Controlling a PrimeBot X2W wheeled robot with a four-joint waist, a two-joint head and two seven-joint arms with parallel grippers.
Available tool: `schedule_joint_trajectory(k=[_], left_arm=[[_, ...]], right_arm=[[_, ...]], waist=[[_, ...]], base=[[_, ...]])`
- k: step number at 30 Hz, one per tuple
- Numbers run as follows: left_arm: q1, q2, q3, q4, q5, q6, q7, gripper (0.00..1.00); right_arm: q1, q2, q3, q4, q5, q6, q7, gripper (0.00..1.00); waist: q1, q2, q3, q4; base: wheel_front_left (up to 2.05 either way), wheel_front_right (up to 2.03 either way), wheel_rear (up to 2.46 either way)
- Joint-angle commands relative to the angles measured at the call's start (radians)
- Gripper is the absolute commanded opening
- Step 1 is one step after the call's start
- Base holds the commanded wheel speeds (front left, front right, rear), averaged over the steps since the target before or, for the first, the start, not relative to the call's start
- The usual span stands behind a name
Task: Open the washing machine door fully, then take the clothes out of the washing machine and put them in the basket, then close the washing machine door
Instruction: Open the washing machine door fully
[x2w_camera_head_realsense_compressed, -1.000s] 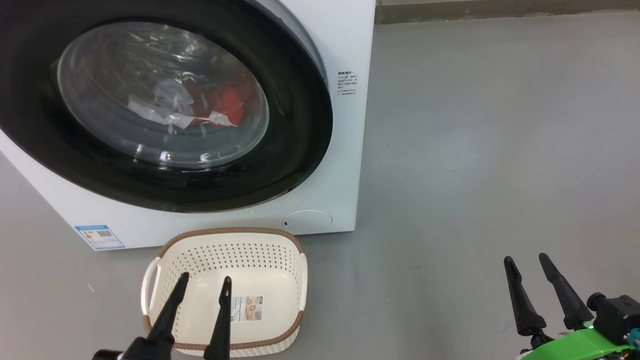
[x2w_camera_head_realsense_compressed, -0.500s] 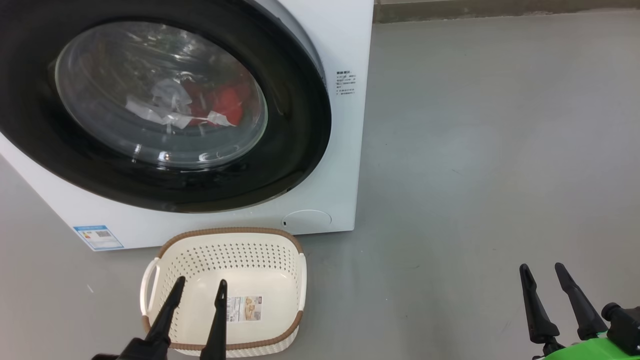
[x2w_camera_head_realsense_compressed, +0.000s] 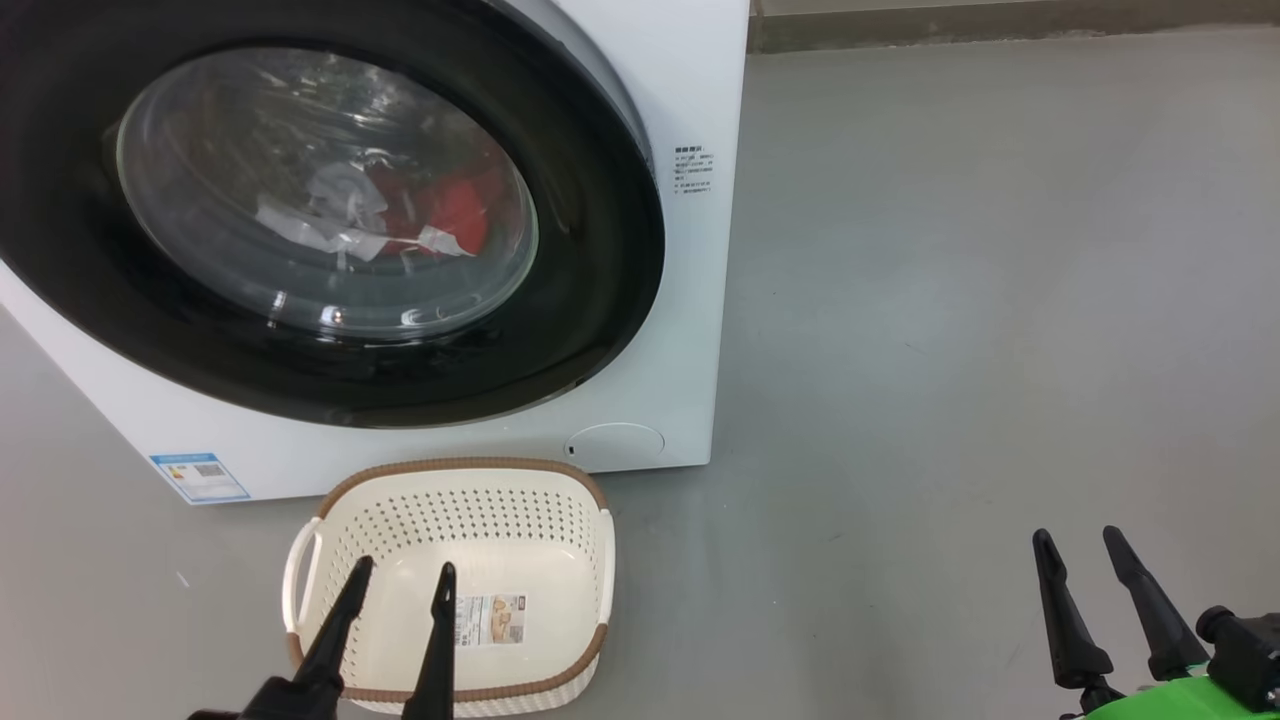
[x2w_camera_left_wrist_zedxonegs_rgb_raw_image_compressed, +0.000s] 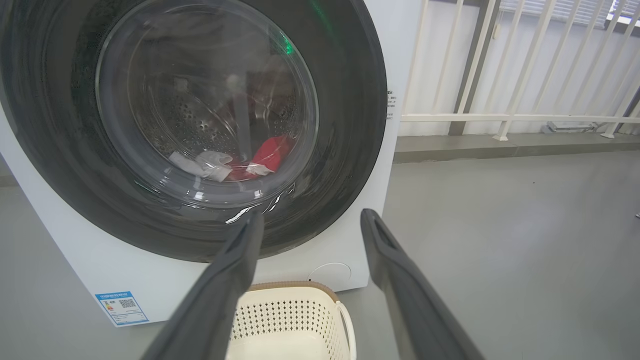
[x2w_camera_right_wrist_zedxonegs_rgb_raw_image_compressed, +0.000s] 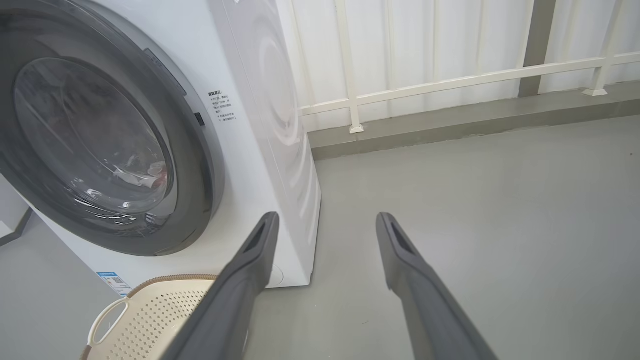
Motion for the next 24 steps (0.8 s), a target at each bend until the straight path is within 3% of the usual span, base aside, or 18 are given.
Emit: schedule_joint_trajectory(k=[1,2,4,5,13,24], left_arm=[[-0.025,0.008,0.028,-0.022,-0.005,0.004,-0.012,1.0],[-0.025,0.008,0.027,-0.023,-0.006,0.005,-0.012,1.0],[-0.027,0.008,0.025,-0.024,-0.006,0.007,-0.012,1.0],[-0.029,0.008,0.024,-0.026,-0.007,0.007,-0.012,1.0],[-0.059,0.008,0.007,-0.031,-0.011,0.015,-0.012,1.0],[-0.145,0.008,-0.063,-0.04,-0.043,0.046,-0.012,1.0]], right_arm=[[-0.018,-0.024,0.031,-0.03,-0.004,0.001,-0.009,0.79],[-0.027,-0.028,0.04,-0.033,-0.002,0.001,-0.009,0.43],[-0.05,-0.03,0.058,-0.04,0.014,0.001,-0.009,0.05],[-0.064,-0.032,0.066,-0.045,0.024,0.001,-0.009,0.0],[-0.242,-0.061,0.126,-0.071,0.119,0.001,-0.009,0.0],[-0.577,-0.147,0.199,-0.042,0.274,0.001,-0.009,0.0]], waist=[[0.0,0.0,0.003,-0.001],[0.0,0.0,0.007,-0.001],[0.0,0.0,0.013,-0.002],[0.0,0.0,0.019,-0.002],[0.0,0.0,0.075,0.013],[0.0,0.0,0.188,0.094]], base=[[0.0,0.0,0.0],[0.0,0.0,0.0],[0.0,0.0,0.0],[0.0,0.0,0.0],[0.0,0.0,0.0],[0.0,0.0,0.0]])
